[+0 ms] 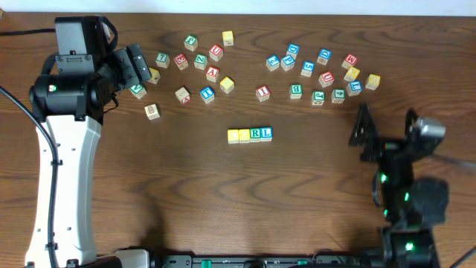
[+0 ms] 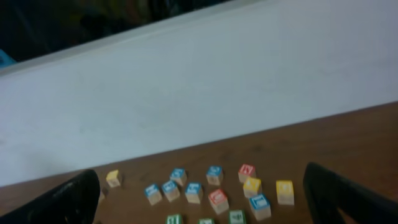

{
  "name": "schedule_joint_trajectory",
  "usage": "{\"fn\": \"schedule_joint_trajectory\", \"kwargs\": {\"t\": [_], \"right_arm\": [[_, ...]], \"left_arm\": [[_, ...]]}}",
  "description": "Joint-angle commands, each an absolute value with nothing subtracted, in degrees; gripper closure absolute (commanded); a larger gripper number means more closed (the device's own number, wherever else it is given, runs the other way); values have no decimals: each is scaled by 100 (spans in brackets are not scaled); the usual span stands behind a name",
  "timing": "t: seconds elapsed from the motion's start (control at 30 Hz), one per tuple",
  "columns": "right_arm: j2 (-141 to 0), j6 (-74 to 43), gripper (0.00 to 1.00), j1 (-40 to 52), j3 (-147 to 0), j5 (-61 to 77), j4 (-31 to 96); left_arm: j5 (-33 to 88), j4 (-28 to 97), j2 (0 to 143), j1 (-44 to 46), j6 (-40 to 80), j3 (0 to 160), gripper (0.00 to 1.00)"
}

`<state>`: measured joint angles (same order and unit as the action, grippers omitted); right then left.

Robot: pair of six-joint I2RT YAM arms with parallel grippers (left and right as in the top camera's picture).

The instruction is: Spell out CORL

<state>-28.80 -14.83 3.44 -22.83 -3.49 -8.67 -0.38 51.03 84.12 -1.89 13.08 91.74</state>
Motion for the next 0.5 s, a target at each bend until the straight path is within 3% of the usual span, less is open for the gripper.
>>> {"fn": "schedule_joint_trajectory", "kwargs": {"t": [0.0,0.47], "right_arm": [[-2196,-1498,1,309,-1555,-552,-1153],[-668,-1581,1,309,-32,-554,-1496]], "left_arm": [[-91,5118,8401,-209,1249,9282,4],[-91,5118,8403,-207,1251,9282,4]]}}
